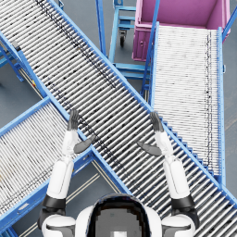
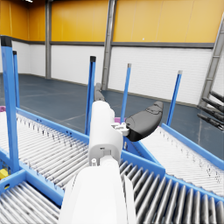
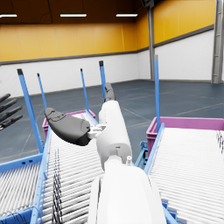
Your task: Pick up the oil and place it on the left assembly line, put the cola on the right, and keep Sprite still
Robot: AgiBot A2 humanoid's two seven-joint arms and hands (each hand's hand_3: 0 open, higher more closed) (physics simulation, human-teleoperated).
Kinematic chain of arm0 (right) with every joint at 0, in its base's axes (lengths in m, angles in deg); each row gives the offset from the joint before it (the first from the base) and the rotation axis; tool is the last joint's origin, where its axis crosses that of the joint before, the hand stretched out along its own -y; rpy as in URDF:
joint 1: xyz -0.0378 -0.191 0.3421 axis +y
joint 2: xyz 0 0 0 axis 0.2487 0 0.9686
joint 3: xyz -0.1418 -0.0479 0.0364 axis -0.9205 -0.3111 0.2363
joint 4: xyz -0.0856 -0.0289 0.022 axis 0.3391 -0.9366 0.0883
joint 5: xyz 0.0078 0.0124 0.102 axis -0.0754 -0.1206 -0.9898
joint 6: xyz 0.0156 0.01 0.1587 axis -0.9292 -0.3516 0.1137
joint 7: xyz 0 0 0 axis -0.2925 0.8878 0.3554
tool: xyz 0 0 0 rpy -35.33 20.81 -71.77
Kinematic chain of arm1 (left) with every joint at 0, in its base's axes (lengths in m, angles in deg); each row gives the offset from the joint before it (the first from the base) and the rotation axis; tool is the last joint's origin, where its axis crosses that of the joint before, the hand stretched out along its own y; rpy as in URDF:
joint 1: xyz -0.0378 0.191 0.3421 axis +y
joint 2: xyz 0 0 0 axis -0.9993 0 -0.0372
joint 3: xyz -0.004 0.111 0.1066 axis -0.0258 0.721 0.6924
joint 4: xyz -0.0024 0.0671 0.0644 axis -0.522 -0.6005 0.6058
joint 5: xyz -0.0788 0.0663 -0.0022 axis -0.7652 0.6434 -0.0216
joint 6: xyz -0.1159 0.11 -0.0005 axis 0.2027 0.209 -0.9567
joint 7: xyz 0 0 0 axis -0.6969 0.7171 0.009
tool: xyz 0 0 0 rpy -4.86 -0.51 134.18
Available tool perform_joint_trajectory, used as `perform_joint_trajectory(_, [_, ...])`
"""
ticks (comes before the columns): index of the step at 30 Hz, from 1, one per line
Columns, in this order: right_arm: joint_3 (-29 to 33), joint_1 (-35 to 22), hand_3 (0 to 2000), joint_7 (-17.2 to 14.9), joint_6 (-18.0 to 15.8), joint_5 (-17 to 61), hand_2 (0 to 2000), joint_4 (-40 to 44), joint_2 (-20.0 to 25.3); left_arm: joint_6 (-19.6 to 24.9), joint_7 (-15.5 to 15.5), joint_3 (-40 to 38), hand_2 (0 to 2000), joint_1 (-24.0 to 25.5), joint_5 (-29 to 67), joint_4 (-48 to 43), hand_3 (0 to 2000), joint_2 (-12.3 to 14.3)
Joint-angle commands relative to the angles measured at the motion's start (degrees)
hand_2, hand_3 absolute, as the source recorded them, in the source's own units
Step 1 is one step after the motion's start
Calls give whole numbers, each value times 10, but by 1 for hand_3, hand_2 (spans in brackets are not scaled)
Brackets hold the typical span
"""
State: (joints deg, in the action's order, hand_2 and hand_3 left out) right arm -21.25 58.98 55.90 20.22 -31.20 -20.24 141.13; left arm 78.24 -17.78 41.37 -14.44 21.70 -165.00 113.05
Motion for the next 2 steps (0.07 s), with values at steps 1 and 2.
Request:
perform_joint_trajectory(1, [0, 0, 0, 0, 0, 0, 0, 0, 0, 0, 0, 0, 0, 0, -1, 0, 0, 0])
perform_joint_trajectory(2, [-1, 0, 0, 0, 0, -1, 0, 0, -1, 0, 0, 1, 0, 0, -1, 0, 0, 0])
